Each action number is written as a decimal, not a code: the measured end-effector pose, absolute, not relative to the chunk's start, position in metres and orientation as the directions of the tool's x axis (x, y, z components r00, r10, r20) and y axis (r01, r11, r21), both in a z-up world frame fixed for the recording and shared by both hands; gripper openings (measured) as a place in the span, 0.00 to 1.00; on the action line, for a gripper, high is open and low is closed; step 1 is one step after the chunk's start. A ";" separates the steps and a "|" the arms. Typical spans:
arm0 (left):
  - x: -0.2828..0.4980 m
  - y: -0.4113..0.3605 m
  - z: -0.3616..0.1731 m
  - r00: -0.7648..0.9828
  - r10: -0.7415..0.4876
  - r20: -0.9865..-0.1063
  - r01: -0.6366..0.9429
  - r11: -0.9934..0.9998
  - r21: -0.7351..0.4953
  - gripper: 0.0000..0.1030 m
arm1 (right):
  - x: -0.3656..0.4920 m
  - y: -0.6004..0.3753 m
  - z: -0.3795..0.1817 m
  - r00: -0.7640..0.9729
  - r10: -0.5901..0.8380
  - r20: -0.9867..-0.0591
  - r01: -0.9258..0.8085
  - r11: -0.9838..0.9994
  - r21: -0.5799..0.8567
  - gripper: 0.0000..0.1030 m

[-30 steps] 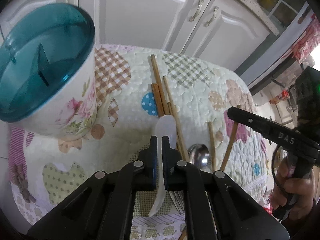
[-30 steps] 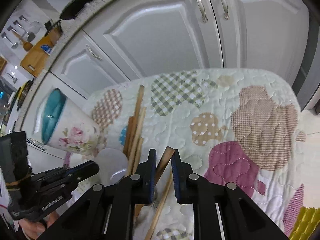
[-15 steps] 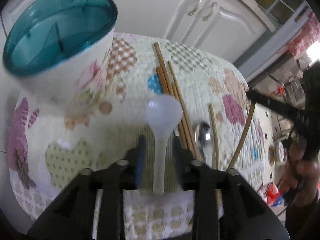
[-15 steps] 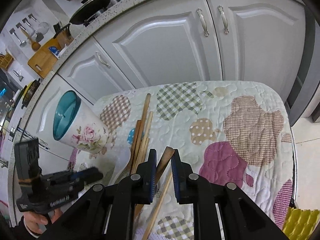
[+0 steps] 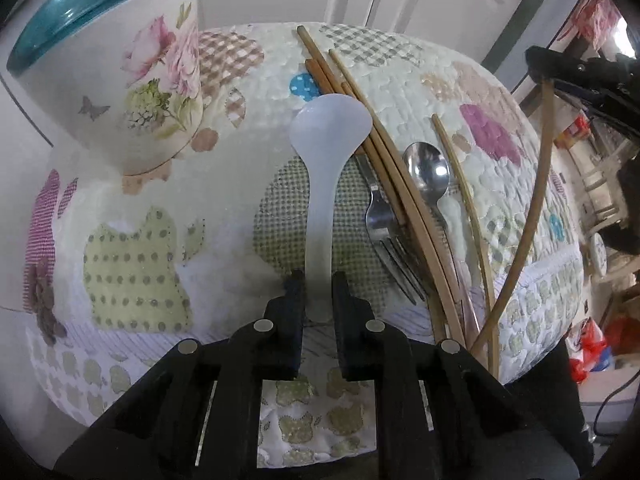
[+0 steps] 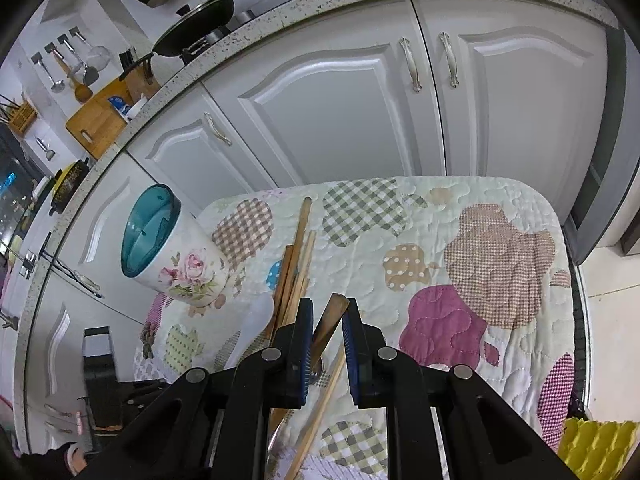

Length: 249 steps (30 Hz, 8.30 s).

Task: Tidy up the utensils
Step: 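Lift the rice paddle with the left gripper while the right gripper lifts the chopstick, then carry the rice paddle over the utensil holder while the right gripper brings the chopstick there, then lower the paddle into the holder and open the left gripper while the right releases the chopstick inside, then withdraw both grippers from the utensil holder back over the table, then lower the left gripper onto the fork and close it while the right gripper moves to the metal spoon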

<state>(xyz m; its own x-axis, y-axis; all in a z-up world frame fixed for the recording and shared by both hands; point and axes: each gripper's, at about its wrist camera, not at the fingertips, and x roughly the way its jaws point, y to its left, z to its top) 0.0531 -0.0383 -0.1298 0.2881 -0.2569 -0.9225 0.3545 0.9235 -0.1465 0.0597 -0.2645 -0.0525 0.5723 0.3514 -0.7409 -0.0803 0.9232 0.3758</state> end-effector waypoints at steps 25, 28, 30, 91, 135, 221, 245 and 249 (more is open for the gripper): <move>0.031 0.082 0.037 0.467 -0.329 -0.821 0.333 0.925 -0.181 0.12 | 0.064 -0.223 0.072 0.698 0.411 -0.587 -0.258 0.908 0.330 0.05; 0.036 0.096 0.047 0.463 -0.288 -0.838 0.318 0.937 -0.146 0.12 | 0.069 -0.215 0.083 0.705 0.422 -0.570 -0.275 0.903 0.329 0.05; 0.043 0.102 0.052 0.453 -0.250 -0.856 0.320 0.941 -0.105 0.12 | 0.073 -0.210 0.093 0.712 0.432 -0.554 -0.286 0.898 0.333 0.05; 0.118 0.034 0.038 0.290 0.343 -0.894 0.651 0.614 0.447 0.12 | 0.153 -0.227 0.011 0.585 0.497 -0.641 -0.227 0.859 0.459 0.05; 0.147 0.021 0.003 0.212 0.513 -0.832 0.702 0.512 0.495 0.12 | 0.213 -0.112 0.072 0.577 0.546 -0.608 -0.409 0.837 0.363 0.05; 0.037 -0.001 -0.023 0.572 -0.165 -0.804 0.157 0.983 -0.091 0.33 | 0.035 -0.184 -0.036 0.591 0.205 -0.780 -0.126 0.979 0.162 0.58; 0.046 -0.007 -0.068 0.458 -0.246 -0.854 0.174 0.967 -0.185 0.33 | 0.035 -0.224 -0.098 0.523 0.191 -0.831 -0.003 0.975 0.223 0.45; 0.049 -0.008 -0.079 0.430 -0.310 -0.848 0.181 0.950 -0.256 0.33 | 0.044 -0.231 -0.121 0.478 0.226 -0.849 0.017 0.964 0.266 0.36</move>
<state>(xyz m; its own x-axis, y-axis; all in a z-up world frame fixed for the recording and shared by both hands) 0.0487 -0.0081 -0.0791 0.4301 -0.3102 -0.8478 0.1809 0.9497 -0.2557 0.0445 -0.2310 -0.1212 0.4783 0.2260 -0.8486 0.0168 0.9638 0.2661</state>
